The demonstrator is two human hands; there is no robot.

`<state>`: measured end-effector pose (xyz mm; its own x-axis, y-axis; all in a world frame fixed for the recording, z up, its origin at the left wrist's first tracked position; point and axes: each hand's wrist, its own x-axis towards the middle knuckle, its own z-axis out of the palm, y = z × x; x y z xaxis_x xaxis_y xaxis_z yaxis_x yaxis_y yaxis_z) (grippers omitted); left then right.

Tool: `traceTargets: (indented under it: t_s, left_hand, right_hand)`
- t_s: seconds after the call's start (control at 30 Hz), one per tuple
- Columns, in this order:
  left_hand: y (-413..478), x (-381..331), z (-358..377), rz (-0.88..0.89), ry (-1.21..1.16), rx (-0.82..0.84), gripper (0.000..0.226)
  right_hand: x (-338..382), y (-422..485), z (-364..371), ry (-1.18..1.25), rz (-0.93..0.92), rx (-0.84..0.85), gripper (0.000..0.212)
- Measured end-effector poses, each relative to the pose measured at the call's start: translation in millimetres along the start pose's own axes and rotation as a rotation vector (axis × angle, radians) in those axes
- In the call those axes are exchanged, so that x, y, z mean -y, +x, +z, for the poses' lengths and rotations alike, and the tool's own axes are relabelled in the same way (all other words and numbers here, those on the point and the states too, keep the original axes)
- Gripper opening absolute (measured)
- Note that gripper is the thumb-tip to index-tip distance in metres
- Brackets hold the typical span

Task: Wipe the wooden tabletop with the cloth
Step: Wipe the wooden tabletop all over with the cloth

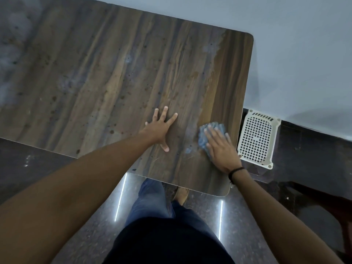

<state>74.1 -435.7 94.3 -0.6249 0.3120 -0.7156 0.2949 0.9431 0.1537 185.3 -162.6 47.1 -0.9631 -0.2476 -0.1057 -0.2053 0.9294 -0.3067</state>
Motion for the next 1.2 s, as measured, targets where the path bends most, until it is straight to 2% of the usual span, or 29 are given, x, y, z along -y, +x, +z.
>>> traceTargets:
  t_s: [0.07, 0.1, 0.13, 0.23, 0.27, 0.3, 0.4, 0.43, 0.47, 0.53, 0.57, 0.6, 0.63, 0.7, 0.73, 0.77, 0.87, 0.9, 0.93, 0.97, 1.07, 1.1, 1.13, 1.2]
  left_hand:
    - [-1.1, -1.8, -5.0, -0.008, 0.006, 0.01, 0.152]
    - [-1.7, -3.9, -5.9, -0.014, 0.009, 0.014, 0.153]
    - [-2.0, -4.5, -5.8, -0.021, 0.011, 0.014, 0.154]
    - [-2.3, -5.4, -4.9, -0.031, 0.02, 0.014, 0.155]
    - [-2.1, -6.0, -5.7, -0.034, 0.023, 0.012, 0.155]
    - [-2.3, -6.8, -6.8, -0.038, 0.024, 0.009, 0.155]
    - [-4.6, -7.5, -8.5, -0.041, 0.027, 0.014, 0.155]
    - [-5.0, -7.0, -7.9, -0.04, 0.026, 0.012, 0.155]
    - [-5.5, -6.5, -7.1, -0.038, 0.027, 0.008, 0.155]
    - [-6.2, -6.7, -6.6, -0.041, 0.028, 0.005, 0.154]
    - [-6.1, -7.3, -7.1, -0.043, 0.029, 0.004, 0.154]
    - [-6.0, -7.9, -7.6, -0.044, 0.028, 0.002, 0.154]
    - [-6.3, -8.3, -8.1, -0.047, 0.026, 0.002, 0.154]
    - [-6.1, -8.0, -8.2, -0.045, 0.031, 0.007, 0.154]
    - [-5.9, -7.1, -7.5, -0.044, 0.035, 0.008, 0.154]
    - [-5.3, -6.3, -6.6, -0.039, 0.037, 0.007, 0.155]
    - [-4.2, -4.2, -4.8, -0.033, 0.034, 0.005, 0.156]
    - [-3.8, -4.4, -5.2, -0.035, 0.034, 0.009, 0.156]
    - [-3.4, -4.7, -5.8, -0.037, 0.034, 0.01, 0.156]
    - [-3.4, -5.3, -6.8, -0.04, 0.036, 0.011, 0.156]
    - [-3.5, -7.1, -7.5, -0.041, 0.046, 0.016, 0.157]
    - [-3.7, -6.9, -7.1, -0.042, 0.044, 0.016, 0.156]
    - [-4.3, -6.4, -6.6, -0.042, 0.042, 0.012, 0.156]
    - [-4.5, -5.9, -6.3, -0.041, 0.038, 0.005, 0.157]
  right_hand:
    - [-0.6, 19.0, -5.7, 0.092, 0.317, -0.064, 0.057]
    - [11.5, 22.9, -3.3, 0.122, 0.413, -0.082, 0.057]
    - [28.4, 22.1, 2.7, 0.112, 0.391, -0.082, 0.057]
    - [41.9, -9.4, 19.8, -0.001, -0.095, -0.011, 0.057]
    - [28.2, -12.3, 17.0, -0.024, -0.143, -0.014, 0.056]
    - [16.5, -8.2, 13.9, -0.026, -0.074, -0.045, 0.055]
    - [21.6, 13.4, 7.3, 0.127, 0.432, -0.135, 0.055]
    - [37.6, 15.5, 9.3, 0.144, 0.432, -0.123, 0.055]
    - [52.0, 10.5, 14.2, 0.143, 0.297, -0.089, 0.054]
    - [53.0, -15.4, 23.3, 0.073, -0.126, -0.01, 0.051]
    - [37.1, -23.6, 20.5, 0.041, -0.239, -0.011, 0.05]
    - [21.1, -24.4, 18.1, 0.026, -0.231, -0.036, 0.05]
    - [9.8, -20.3, 14.5, 0.032, -0.109, -0.067, 0.05]
    - [10.3, -6.2, 6.8, 0.099, 0.277, -0.12, 0.052]
    - [23.4, -1.4, 8.9, 0.1, 0.368, -0.12, 0.053]
    - [39.4, -3.3, 13.5, 0.056, 0.32, -0.098, 0.054]
    - [46.0, -46.7, 31.8, -0.07, -0.234, 0.05, 0.053]
    - [31.9, -57.9, 29.3, -0.106, -0.328, 0.067, 0.053]
    - [18.2, -59.7, 27.1, -0.132, -0.333, 0.047, 0.053]
    - [10.4, -54.9, 23.1, -0.136, -0.238, 0.024, 0.053]
    - [29.9, -31.0, 15.3, -0.019, 0.307, -0.09, 0.055]
    - [47.2, -28.8, 17.6, -0.011, 0.358, -0.088, 0.056]
    - [60.6, -34.5, 24.9, -0.027, 0.275, -0.058, 0.056]
    - [65.4, -62.5, 36.4, -0.096, -0.105, 0.046, 0.055]
